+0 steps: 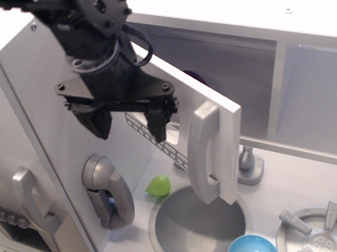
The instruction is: Close microwave
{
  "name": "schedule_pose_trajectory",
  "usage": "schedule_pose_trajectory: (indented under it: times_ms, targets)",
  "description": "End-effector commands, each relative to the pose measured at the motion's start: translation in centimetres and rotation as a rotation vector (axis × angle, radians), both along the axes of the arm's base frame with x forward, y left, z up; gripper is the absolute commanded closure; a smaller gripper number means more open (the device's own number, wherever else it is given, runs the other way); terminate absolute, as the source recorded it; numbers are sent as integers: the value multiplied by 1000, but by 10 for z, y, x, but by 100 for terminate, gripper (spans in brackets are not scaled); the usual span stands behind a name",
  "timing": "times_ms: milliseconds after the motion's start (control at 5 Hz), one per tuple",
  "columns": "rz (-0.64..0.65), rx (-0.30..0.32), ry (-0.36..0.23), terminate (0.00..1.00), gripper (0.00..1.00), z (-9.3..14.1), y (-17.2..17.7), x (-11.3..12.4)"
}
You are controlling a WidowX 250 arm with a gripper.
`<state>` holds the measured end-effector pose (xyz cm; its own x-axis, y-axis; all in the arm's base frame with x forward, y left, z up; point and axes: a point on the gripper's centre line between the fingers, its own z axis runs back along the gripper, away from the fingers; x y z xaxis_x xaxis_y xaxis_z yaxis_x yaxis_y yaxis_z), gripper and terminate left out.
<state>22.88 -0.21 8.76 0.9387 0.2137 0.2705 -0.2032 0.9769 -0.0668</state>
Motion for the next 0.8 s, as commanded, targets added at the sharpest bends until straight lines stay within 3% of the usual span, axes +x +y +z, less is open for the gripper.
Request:
schedule_pose_trajectory:
  times_ms: [0, 200, 600]
  targets:
    - [5, -8, -75, 0, 0, 18, -17, 33]
    - [18, -15, -61, 0, 0, 19, -21, 41]
    - [40, -12, -108, 0, 0, 24, -23, 60]
